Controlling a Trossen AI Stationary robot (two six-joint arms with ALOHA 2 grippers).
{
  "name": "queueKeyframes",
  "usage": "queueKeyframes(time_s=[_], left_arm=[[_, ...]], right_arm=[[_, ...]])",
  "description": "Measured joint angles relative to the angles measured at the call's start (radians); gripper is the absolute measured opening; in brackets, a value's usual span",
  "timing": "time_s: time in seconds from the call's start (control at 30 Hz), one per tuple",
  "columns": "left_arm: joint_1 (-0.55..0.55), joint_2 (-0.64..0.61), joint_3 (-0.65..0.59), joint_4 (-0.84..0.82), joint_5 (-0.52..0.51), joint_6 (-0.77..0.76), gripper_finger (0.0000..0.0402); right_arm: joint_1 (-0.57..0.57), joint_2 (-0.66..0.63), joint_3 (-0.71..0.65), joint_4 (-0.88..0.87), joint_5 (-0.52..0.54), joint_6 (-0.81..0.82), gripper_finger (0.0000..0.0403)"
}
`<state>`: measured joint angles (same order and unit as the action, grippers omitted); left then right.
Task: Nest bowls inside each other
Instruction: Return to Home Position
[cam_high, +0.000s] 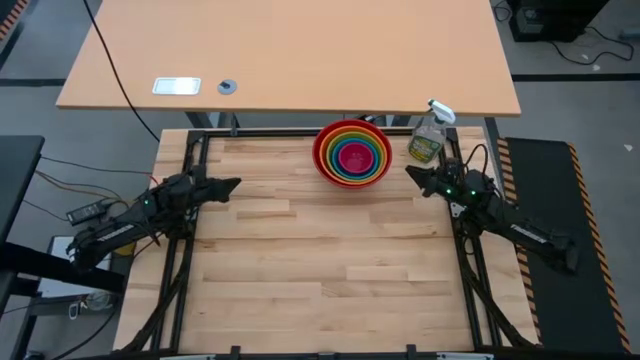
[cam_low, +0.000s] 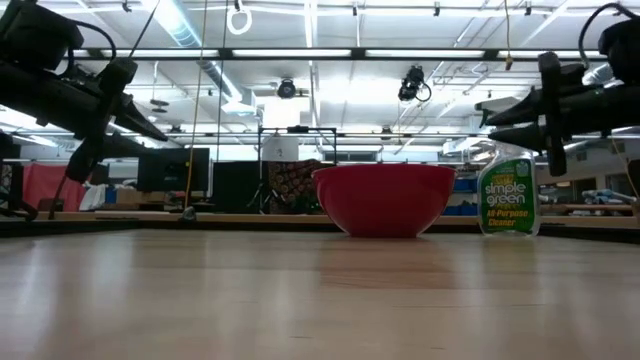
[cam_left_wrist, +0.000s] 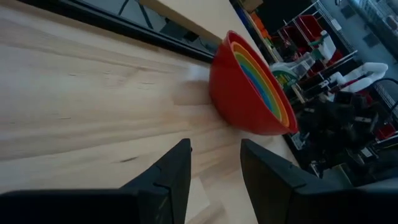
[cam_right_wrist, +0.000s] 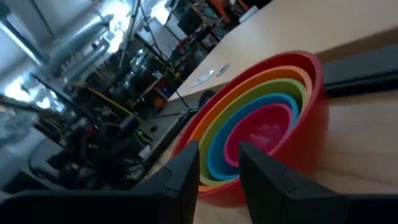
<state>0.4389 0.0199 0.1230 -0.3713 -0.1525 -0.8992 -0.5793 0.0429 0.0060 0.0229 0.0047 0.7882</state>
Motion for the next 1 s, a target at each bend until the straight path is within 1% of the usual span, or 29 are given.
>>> queueKeyframes(time_s=[0.1, 0.2, 1.0], left_arm=[[0.0, 0.0, 0.0, 0.001, 0.0, 0.002, 0.0141], [0.0, 0.0, 0.0, 0.001, 0.0, 0.003, 0.0141], [0.0, 0.0, 0.0, 0.0, -0.001, 0.003, 0.0141]], right_arm=[[0.0, 0.026, 0.002, -0.008, -0.001, -0.102, 0.0118], [0.0, 0.037, 0.002, -0.008, -0.003, -0.151, 0.0118], [0.0, 0.038, 0.003, -0.009, -0.005, -0.156, 0.0118]])
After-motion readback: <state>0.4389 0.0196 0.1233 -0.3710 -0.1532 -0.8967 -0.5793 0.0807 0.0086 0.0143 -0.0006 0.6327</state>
